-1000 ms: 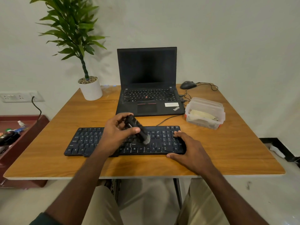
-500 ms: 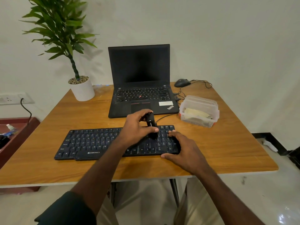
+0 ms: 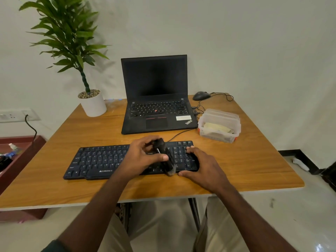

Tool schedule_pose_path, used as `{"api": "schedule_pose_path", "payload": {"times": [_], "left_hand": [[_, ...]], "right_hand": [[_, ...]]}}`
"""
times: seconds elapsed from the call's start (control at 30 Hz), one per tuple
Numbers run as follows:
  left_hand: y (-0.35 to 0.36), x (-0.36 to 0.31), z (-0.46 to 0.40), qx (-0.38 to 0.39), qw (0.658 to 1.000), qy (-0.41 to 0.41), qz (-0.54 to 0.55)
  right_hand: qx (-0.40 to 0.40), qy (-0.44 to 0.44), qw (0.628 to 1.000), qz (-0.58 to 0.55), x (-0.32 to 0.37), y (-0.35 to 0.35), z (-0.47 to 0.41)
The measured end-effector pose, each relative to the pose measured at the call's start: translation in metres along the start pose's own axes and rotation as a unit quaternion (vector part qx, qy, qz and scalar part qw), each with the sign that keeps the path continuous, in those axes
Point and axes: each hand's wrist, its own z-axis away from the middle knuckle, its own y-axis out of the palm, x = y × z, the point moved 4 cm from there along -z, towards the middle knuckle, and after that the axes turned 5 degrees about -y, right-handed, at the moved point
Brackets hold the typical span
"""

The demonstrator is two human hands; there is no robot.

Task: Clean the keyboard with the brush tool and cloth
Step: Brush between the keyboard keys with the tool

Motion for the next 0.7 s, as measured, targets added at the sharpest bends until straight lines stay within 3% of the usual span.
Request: {"api": "schedule_pose_path", "payload": {"times": [0.07, 0.13, 0.23, 0.33, 0.5, 0.63, 0.7], "left_hand": [[-0.007, 0.001, -0.002, -0.046, 0.998, -0.012, 0.045], [-0.005, 0.001, -0.004, -0.071, 0.997, 0.002, 0.013], [0.003, 0.005, -0.003, -0.044, 0.998, 0.007, -0.045], [0.001, 0.006, -0.001, 0.012, 0.999, -0.003, -0.031], [0.004, 0.008, 0.003, -0.064, 0.998, 0.000, 0.026], [0.003, 0.012, -0.002, 0.013, 0.999, -0.029, 0.014], [0.001, 0.009, -0.002, 0.002, 0.999, -0.029, 0.037]], "right_hand": [[0.001, 0.005, 1.000, 0.004, -0.001, 0.000, 0.000], [-0.001, 0.008, 1.000, 0.005, -0.001, 0.000, 0.000], [0.000, 0.008, 1.000, 0.007, -0.002, 0.001, 0.000], [0.000, 0.007, 1.000, 0.009, -0.003, 0.001, -0.002], [-0.001, 0.008, 1.000, 0.006, -0.002, 0.001, -0.002], [0.000, 0.007, 1.000, 0.007, -0.002, 0.001, 0.000], [0.001, 0.008, 1.000, 0.004, -0.001, 0.000, 0.000]]}}
